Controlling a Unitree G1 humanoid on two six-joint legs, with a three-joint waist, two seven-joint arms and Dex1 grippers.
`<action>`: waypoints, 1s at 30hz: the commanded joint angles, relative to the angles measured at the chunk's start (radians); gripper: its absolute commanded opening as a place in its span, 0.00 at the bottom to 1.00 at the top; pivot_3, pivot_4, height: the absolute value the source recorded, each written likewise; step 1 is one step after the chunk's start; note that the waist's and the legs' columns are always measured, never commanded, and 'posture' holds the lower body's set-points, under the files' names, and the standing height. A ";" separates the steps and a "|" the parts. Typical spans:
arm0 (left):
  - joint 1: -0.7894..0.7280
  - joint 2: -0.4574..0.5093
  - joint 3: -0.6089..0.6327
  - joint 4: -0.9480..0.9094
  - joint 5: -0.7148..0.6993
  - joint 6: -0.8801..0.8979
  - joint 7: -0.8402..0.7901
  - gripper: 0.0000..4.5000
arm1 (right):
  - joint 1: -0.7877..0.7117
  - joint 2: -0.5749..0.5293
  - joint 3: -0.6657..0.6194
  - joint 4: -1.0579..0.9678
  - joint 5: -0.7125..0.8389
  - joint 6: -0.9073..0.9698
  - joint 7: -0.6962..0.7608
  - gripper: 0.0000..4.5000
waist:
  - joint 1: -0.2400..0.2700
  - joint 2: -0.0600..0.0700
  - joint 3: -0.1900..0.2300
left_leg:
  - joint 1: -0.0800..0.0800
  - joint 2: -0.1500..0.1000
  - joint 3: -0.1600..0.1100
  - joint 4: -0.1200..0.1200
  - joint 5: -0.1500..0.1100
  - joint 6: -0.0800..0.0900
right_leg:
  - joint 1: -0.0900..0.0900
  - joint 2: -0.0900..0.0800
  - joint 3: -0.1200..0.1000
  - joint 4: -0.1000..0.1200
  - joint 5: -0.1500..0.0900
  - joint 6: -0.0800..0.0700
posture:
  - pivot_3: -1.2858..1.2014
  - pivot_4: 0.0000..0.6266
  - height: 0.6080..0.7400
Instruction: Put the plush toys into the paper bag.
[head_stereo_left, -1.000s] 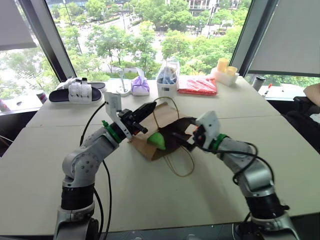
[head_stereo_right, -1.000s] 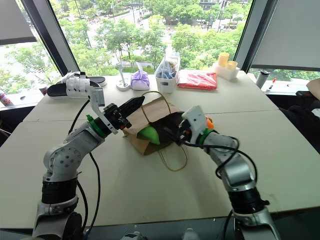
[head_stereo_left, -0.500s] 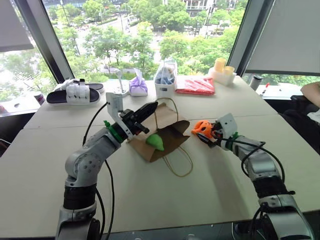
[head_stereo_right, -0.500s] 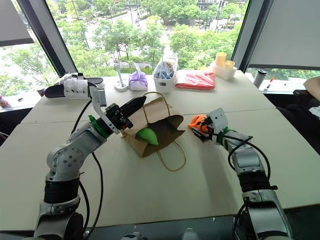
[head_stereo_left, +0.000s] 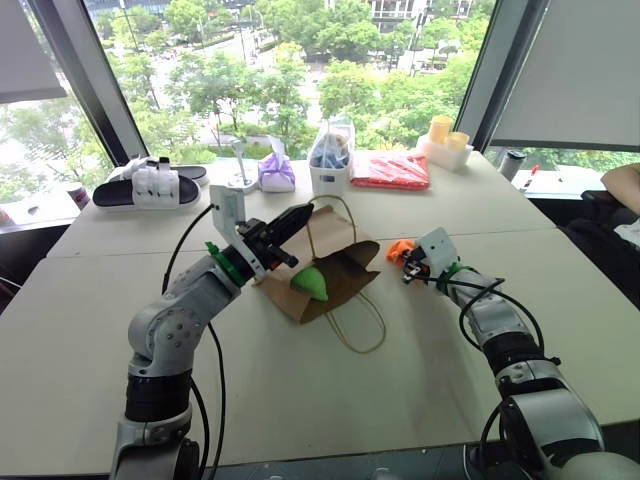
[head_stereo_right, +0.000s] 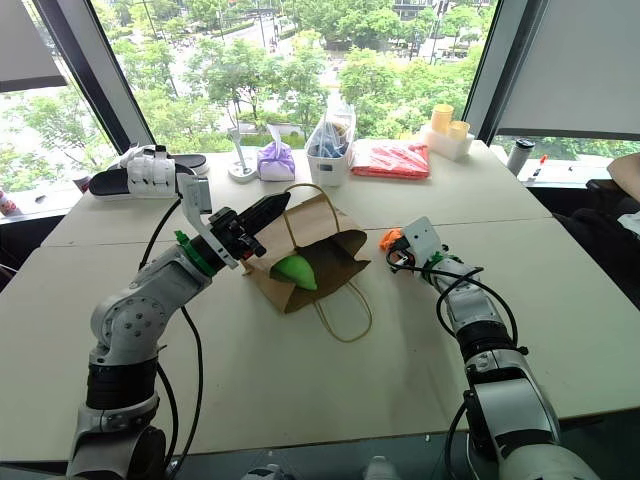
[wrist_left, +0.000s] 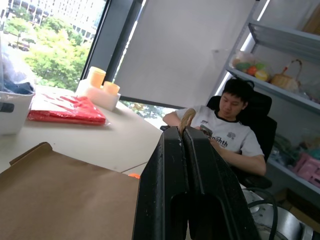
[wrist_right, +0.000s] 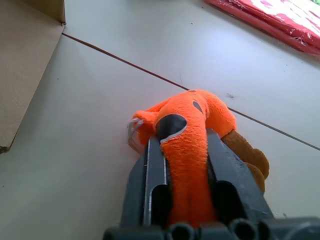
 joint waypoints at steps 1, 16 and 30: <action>-0.017 0.013 0.006 -0.016 -0.001 -0.018 -0.011 0.00 | 0.100 -0.061 -0.052 -0.322 0.058 0.123 0.054 0.09 | 0.007 0.000 0.000 | -0.001 0.000 -0.001 0.000 0.000 0.000 | 0.000 0.000 0.000 0.000 0.000 0.000 | 0.52 0.24 1.00; -0.026 0.012 0.007 -0.011 -0.029 0.003 -0.008 0.00 | 0.382 0.029 -0.021 -1.217 0.329 0.754 -0.016 0.09 | 0.008 0.000 0.000 | -0.002 0.000 -0.002 0.002 -0.003 0.005 | -0.001 0.000 0.000 0.001 0.000 0.000 | 0.52 0.24 1.00; -0.019 0.006 0.007 -0.044 -0.062 0.024 0.021 0.00 | 0.125 0.284 0.152 -0.569 0.107 0.296 -0.144 0.09 | 0.001 0.000 0.000 | -0.001 0.000 -0.002 0.000 0.000 -0.001 | -0.001 0.001 0.000 0.001 0.000 0.000 | 0.52 0.24 1.00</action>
